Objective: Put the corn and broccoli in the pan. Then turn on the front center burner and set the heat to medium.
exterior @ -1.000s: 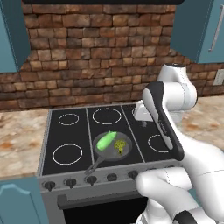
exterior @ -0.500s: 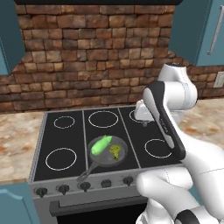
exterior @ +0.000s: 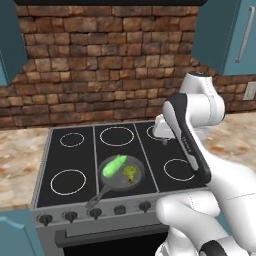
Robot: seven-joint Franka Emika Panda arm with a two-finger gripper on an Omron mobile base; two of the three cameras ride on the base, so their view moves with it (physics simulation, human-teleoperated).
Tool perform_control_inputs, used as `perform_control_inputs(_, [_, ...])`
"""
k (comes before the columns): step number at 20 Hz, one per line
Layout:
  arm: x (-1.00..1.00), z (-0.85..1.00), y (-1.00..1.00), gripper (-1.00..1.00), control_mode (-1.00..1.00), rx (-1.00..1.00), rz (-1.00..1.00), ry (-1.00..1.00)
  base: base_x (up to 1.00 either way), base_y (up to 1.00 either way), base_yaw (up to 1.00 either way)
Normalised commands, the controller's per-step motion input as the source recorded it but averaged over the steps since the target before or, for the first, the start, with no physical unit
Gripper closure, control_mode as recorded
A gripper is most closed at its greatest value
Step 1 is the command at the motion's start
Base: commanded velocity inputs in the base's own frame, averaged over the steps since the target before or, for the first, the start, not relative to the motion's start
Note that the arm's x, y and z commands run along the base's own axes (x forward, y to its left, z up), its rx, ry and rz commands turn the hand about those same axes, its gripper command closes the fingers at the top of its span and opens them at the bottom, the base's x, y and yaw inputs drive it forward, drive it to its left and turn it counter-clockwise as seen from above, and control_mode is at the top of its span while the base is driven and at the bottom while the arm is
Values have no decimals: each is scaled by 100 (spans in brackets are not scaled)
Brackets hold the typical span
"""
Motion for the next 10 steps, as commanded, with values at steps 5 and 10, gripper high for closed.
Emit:
perform_control_inputs(5, [0,0,0,-100,-100,0,0,0,0,-3,0])
perform_control_inputs(10, [-18,0,21,-100,-100,-2,-12,-3,0,0,0])
